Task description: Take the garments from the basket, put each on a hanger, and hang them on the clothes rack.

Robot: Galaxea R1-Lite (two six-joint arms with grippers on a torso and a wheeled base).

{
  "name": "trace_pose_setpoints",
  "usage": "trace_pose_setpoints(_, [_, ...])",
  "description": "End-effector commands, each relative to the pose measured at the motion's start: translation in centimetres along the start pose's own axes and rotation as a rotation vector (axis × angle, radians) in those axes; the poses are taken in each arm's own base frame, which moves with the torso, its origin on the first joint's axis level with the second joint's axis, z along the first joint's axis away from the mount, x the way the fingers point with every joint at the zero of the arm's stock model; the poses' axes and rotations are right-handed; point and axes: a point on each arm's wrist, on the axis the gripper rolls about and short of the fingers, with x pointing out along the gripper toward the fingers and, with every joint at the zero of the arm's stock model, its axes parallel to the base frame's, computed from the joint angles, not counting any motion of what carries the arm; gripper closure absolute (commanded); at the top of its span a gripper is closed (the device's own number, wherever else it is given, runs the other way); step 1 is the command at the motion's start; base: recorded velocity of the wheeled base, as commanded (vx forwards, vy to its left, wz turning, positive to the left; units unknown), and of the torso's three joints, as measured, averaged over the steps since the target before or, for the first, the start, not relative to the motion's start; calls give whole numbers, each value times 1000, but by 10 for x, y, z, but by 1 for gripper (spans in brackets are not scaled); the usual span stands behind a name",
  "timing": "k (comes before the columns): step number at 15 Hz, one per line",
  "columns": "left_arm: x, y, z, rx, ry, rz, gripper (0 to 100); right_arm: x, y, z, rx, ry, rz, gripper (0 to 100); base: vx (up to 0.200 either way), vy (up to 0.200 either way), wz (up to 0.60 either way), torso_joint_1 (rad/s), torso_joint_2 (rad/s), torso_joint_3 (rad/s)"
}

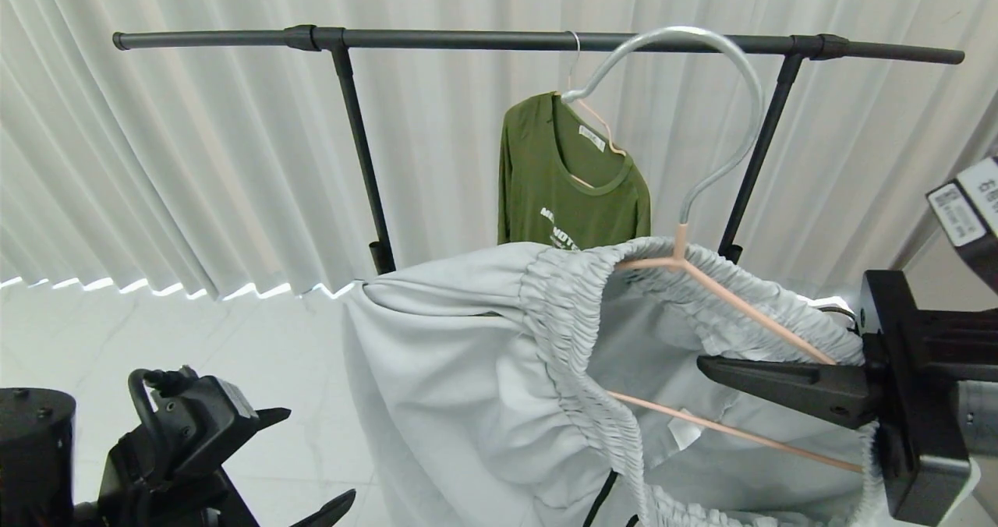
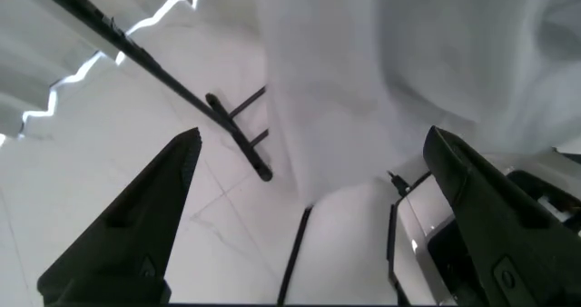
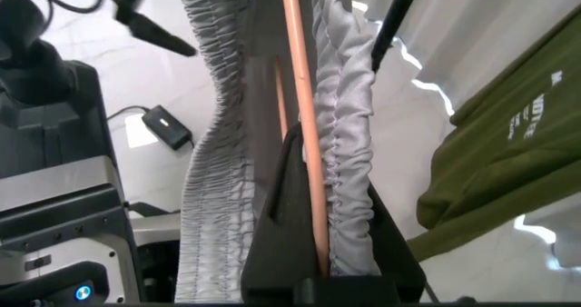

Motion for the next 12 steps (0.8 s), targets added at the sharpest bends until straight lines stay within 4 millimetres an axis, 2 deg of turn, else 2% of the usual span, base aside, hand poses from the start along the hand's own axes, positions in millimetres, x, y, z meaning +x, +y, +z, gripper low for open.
trace_pose_setpoints(1, [7,5,-1,-20,37,9,0,-3,1,1,-3,-10,4,100,0,0,0,0,0,0])
trace_pose_setpoints(3, [8,8,-2,-28,43,19,0,-4,2,3,-6,-19,10,100,0,0,0,0,0,0])
trace_pose_setpoints(4, [8,9,-2,-33,45,24,100,-4,2,3,-7,-21,11,100,0,0,0,0,0,0])
trace_pose_setpoints(9, [11,12,-1,-77,52,35,100,-5,3,4,-10,-25,13,100,0,0,0,0,0,0])
trace_pose_setpoints(12, [10,22,-5,-108,60,97,100,-4,2,3,-7,-22,10,100,0,0,0,0,0,0])
